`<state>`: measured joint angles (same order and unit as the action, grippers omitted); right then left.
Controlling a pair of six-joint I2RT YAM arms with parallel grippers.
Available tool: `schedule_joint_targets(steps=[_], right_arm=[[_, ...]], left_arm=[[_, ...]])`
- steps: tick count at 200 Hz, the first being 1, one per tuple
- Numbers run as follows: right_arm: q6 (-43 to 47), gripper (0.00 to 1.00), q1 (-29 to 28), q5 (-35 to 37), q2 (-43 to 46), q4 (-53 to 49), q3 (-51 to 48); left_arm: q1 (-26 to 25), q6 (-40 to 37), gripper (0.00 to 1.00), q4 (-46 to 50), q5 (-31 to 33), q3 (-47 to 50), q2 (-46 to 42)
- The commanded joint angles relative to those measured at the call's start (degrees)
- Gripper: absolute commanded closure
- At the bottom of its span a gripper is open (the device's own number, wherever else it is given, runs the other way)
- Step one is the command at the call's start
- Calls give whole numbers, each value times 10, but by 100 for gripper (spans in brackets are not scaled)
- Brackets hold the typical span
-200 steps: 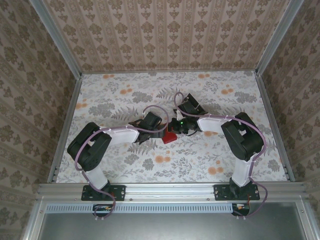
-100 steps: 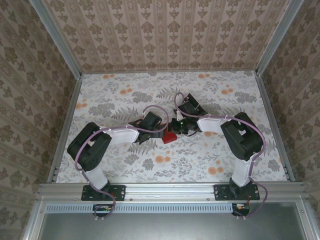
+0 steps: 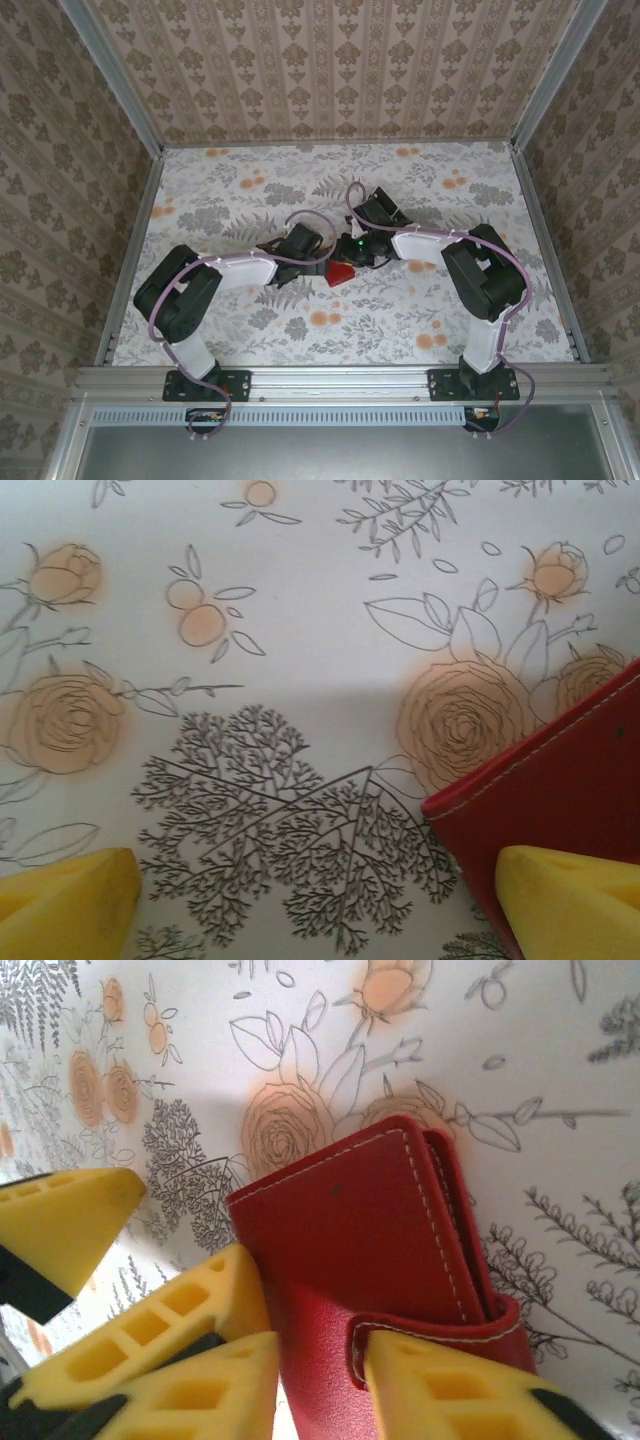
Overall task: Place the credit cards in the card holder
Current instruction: Close the button on the card holder, then reset both arms
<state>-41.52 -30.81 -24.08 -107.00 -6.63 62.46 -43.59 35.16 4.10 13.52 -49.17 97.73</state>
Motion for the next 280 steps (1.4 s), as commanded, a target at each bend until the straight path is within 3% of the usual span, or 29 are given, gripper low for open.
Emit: schedule_joint_targets(steps=[1,47,79,108,137,168,192,236,255,280], right_arm=[[0,55,0,6,-2,-33,53],[4,30,3,-2,64,-36,111],[31,10,38,44,153,-75,120],[79,0,108,145,235,-121,109],[101,0,191,263,288,-124,76],[154,0,224,435,336,21,-52],[199,0,250,456,326,61,-101],[262,0,275,484,276,186,-214],[287,0,289,417,259,177,-205],[325,0,290,391,268,270,-242]], left_arm=[[13,-9,0,31,1,1,-23],[63,-35,0,66,-3,-34,-115],[105,-84,0,108,26,-68,-202],[169,-148,0,111,79,-70,-280],[249,-271,0,-87,127,55,-372],[354,-314,0,-172,83,149,-419],[390,-330,0,-244,58,219,-402],[392,-357,0,-414,36,294,-272],[386,-371,0,-483,33,300,-220],[393,-379,0,-527,-10,287,-159]])
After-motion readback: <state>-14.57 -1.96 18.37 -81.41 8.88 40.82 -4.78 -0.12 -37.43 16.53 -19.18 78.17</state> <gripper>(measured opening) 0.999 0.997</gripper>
